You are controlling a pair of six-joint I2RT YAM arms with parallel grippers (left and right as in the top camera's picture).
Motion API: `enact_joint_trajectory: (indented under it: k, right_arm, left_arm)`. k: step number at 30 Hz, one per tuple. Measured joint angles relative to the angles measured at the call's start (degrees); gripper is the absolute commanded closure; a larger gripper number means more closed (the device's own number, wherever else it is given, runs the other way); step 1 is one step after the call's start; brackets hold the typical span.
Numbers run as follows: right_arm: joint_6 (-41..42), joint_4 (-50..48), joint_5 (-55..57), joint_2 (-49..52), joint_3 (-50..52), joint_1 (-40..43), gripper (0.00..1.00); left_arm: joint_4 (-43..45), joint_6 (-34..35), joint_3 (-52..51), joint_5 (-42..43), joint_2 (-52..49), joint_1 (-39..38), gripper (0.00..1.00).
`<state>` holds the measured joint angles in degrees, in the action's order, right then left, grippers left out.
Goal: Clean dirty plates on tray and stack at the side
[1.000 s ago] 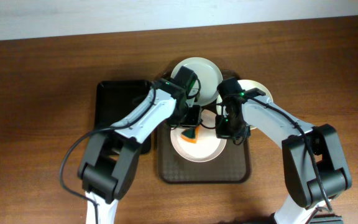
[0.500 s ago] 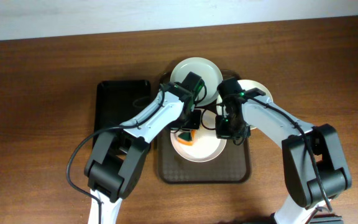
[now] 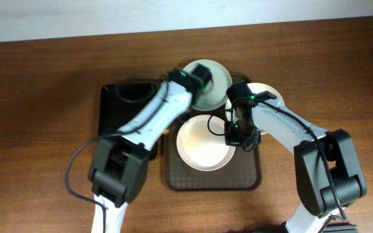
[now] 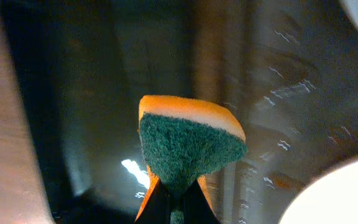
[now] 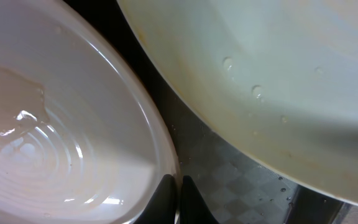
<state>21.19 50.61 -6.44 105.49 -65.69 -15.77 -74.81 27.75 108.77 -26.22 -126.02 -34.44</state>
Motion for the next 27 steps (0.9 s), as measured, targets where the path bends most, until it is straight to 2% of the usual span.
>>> enact_joint_trajectory:
  k: [1, 2, 4, 9, 11, 12, 13, 15, 16, 21, 22, 23, 27]
  right_arm:
    - [0.00, 0.00, -0.02, 0.00, 0.00, 0.00, 0.95]
    - [-0.09, 0.02, 0.04, 0.00, 0.00, 0.00, 0.83]
    - [-2.25, -0.11, -0.04, 0.00, 0.07, 0.00, 0.76]
    - [-8.35, -0.79, -2.97, 0.02, 0.31, 0.11, 0.76]
    - [-9.11, -1.03, -3.37, 0.02, 0.31, 0.11, 0.80]
    - [-9.35, -1.33, -3.72, 0.02, 0.44, 0.11, 0.91]
    - [-9.46, -2.01, -4.02, 0.02, 0.81, 0.11, 0.96]
    - [-9.31, -2.69, -4.59, 0.02, 1.22, 0.17, 0.96]
    - [-9.55, -2.78, -5.07, 0.02, 1.20, 0.17, 0.96]
    - [-9.62, -0.96, -5.29, -0.20, -1.03, 0.20, 0.96]
    - [-9.62, -0.55, -5.29, -0.52, -2.10, 0.20, 0.96]
    - [-9.62, -0.13, -5.27, -1.20, -4.37, 0.20, 0.96]
    - [-9.31, -0.04, -5.27, -3.08, -15.23, -0.07, 0.96]
  left_arm:
    - [-2.03, 0.42, 2.38, -0.15, 0.00, 1.95, 1.00]
    - [-3.85, 0.39, 4.46, 0.24, 0.09, 3.85, 1.00]
    - [-4.26, -2.05, 6.32, 3.93, 1.55, 9.40, 1.00]
    - [0.35, -16.39, 5.35, 25.51, 4.09, 24.76, 1.00]
    - [4.02, -20.22, -0.57, 30.91, 4.33, 29.75, 0.99]
    - [5.38, -21.09, -2.97, 32.00, 4.42, 30.51, 0.81]
    - [7.45, -21.97, -6.71, 33.00, 4.48, 31.06, 0.72]
    - [8.26, -23.02, -10.51, 33.94, 4.46, 31.19, 0.36]
    - [8.33, -23.37, -10.80, 34.25, 4.46, 31.19, 0.28]
    - [5.79, -23.89, -9.86, 35.08, 5.99, 31.26, 0.18]
    - [5.62, -23.89, -9.20, 35.15, 7.30, 31.39, 0.13]
    - [5.64, -23.89, -8.37, 35.30, 9.73, 31.76, 0.00]
    - [5.44, -23.63, -6.99, 35.47, 21.97, 36.02, 0.00]
